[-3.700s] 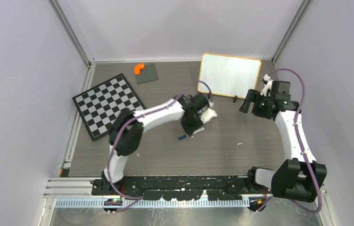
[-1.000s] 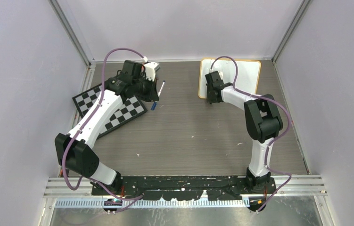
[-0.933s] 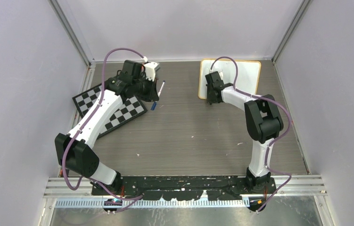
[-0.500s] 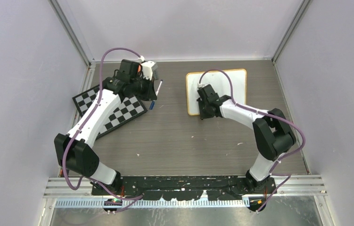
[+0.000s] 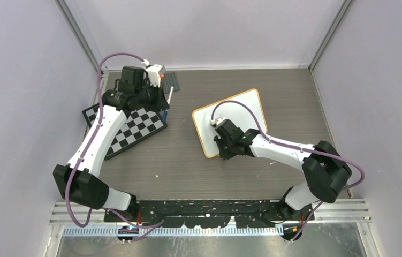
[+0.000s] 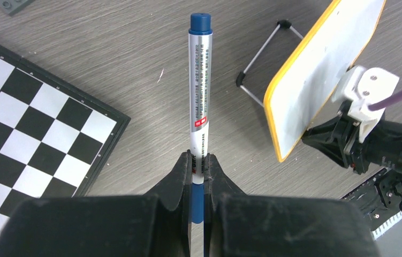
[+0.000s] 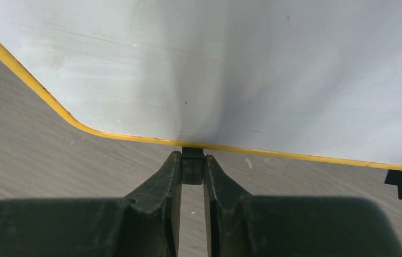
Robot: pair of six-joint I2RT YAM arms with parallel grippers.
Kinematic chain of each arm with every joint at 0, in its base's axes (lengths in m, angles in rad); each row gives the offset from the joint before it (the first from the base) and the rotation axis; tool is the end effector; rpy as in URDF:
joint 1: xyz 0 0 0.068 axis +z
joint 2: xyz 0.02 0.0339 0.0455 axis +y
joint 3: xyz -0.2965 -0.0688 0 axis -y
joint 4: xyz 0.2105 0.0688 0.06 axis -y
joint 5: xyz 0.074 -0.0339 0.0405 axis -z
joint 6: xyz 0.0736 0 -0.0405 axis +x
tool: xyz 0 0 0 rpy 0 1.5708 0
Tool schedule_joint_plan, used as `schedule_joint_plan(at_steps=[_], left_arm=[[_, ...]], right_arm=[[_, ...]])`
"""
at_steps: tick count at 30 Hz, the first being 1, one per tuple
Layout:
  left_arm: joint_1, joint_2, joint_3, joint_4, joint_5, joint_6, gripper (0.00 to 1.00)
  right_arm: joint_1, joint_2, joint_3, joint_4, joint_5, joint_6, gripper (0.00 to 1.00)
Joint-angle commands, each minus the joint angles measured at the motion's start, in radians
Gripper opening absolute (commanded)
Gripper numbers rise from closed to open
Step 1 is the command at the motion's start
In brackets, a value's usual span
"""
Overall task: Write a sentence on the whiteboard
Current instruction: Move the whiteboard to the center of the board.
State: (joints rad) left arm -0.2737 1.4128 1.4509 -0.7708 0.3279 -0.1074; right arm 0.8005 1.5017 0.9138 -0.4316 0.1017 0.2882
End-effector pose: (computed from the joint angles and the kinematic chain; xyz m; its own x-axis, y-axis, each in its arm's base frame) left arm 0.2711 -0.1007 0.3782 -0.6924 0.0890 -0.7160 0.4146 0.8613 -0.2939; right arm 0.2039 0.1994 0.2171 -0.7611 -0.3784 -0.5268 -0.4804 0.8745 0.0660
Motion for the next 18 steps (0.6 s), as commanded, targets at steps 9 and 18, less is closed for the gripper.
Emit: schedule_joint_plan(at_steps=[9, 18], left_arm=[[0.011, -0.044, 0.041, -0.023, -0.006, -0.022, 0.0], [0.011, -0.047, 0.045, -0.022, -0.004, -0.021, 0.0]], right_arm=[[0.039, -0.14, 0.019, -0.08, -0.158, -0.105, 0.59], [-0.203, -0.329, -0.004, -0.189, -0.031, -0.195, 0.51]])
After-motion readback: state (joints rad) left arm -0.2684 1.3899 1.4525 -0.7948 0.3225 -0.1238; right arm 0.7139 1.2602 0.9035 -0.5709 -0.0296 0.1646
